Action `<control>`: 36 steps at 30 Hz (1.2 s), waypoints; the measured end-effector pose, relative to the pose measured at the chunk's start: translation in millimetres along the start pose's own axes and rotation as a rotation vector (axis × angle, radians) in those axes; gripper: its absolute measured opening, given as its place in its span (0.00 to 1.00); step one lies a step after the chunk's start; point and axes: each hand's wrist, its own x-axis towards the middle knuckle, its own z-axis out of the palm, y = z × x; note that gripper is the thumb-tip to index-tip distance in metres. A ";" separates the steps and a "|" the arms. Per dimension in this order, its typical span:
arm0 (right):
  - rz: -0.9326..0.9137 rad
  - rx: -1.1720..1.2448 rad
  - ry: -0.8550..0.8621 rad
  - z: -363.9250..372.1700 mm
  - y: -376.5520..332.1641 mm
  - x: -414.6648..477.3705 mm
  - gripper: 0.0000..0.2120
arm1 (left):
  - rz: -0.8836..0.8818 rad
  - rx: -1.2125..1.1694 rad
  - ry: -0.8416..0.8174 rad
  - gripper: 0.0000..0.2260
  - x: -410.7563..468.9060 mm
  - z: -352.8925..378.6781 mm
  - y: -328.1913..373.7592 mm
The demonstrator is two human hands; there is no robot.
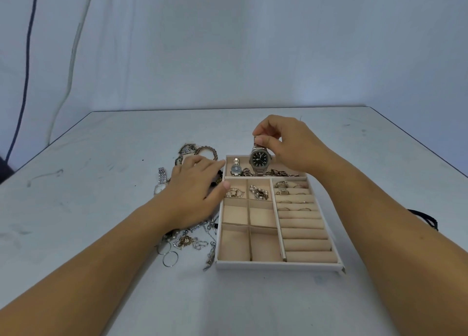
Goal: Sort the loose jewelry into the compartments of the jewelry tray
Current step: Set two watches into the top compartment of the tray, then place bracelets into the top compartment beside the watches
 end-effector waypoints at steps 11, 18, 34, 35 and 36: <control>0.119 -0.006 -0.031 29.6 21.1 4.6 0.01 | 0.009 0.025 0.022 0.34 0.0 3.7 -2.0; 0.070 -0.208 -0.006 32.8 22.4 6.0 0.02 | -0.002 0.028 0.007 0.35 0.8 2.7 -1.5; 0.169 -0.358 -0.128 -100.7 30.8 -66.6 0.06 | 0.104 -0.086 0.023 0.28 19.8 -18.3 73.1; 0.191 -0.371 -0.122 -112.1 35.1 -77.7 0.07 | 0.121 -0.110 -0.004 0.27 24.5 -17.7 85.9; 0.215 -0.384 -0.118 -122.0 39.9 -89.0 0.07 | 0.139 -0.132 -0.027 0.25 29.3 -16.2 99.3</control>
